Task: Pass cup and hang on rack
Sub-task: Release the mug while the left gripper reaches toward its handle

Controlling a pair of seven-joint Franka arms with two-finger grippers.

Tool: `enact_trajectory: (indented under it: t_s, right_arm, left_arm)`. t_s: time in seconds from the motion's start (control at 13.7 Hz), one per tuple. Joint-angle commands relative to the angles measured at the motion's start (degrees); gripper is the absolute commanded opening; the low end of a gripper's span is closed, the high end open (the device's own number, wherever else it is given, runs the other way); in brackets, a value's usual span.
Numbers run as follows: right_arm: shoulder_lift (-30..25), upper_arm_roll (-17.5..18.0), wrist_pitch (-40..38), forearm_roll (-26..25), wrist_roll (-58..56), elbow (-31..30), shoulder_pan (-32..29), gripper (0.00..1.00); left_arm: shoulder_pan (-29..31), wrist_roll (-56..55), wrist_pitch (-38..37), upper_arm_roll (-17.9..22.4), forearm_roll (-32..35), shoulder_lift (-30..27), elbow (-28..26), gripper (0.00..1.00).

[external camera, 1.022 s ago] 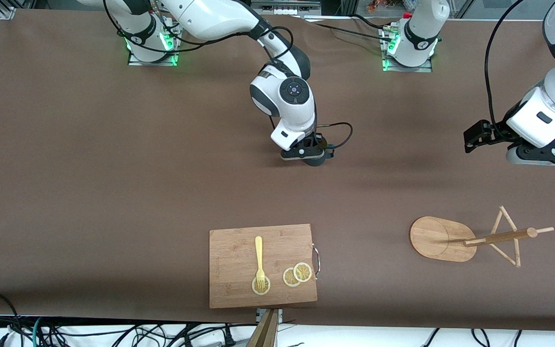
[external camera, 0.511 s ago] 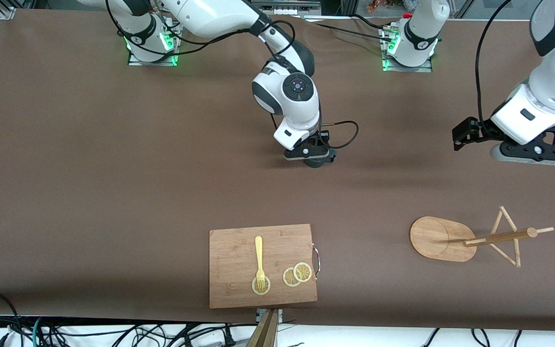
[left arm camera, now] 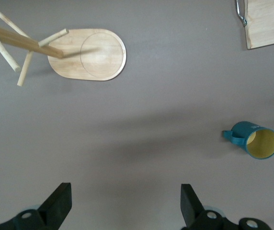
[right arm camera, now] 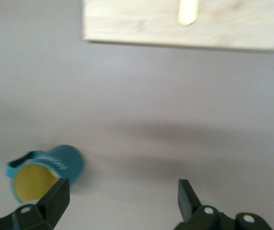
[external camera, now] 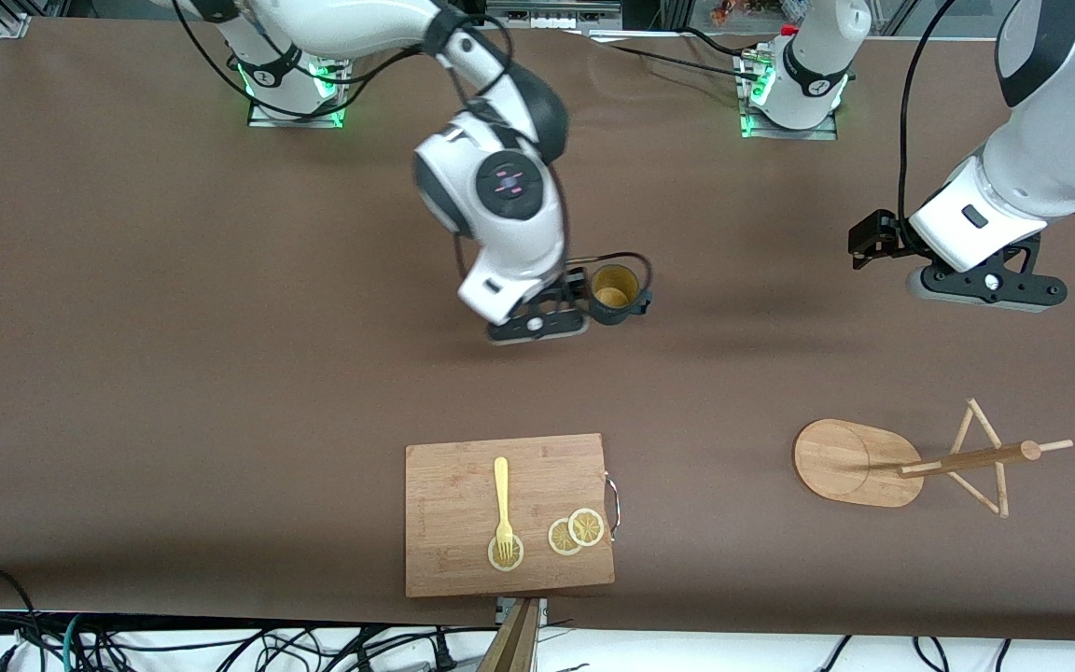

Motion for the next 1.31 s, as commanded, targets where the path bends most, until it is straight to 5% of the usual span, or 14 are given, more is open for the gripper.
enact_trajectory:
  t_s: [0.0,0.22,0.73,1.02,1.24]
  right_arm:
    - [-5.7,0.8,-7.6,0.9,-10.3,-1.1,-7.3,1.00]
    - [-8.6,0.6,-13.4,0.6,-17.9,-1.1,-14.4,1.00]
    - [-14.6,0.1,-20.8,-0.2,-32.1,-1.9,-29.2,1.00]
    - [-24.7,0.2,-22.6,-3.7,-32.3,-9.5,-36.9,1.00]
    - [-30.4,0.0,-22.4,-4.1,-32.0,-9.7,-41.0,1.00]
  left_arm:
    - [0.0,0.5,-1.2,0.0,-1.4,1.3,1.0,1.00]
    - [-0.1,2.5,-3.0,0.0,-1.5,2.5,0.9,1.00]
    - [0.9,29.8,-5.3,-0.1,-3.3,7.1,-2.1,1.00]
    - [0.2,36.2,-4.1,-0.2,-9.1,10.1,-5.6,1.00]
    - [2.2,52.7,1.1,-0.3,-18.0,9.4,-12.1,1.00]
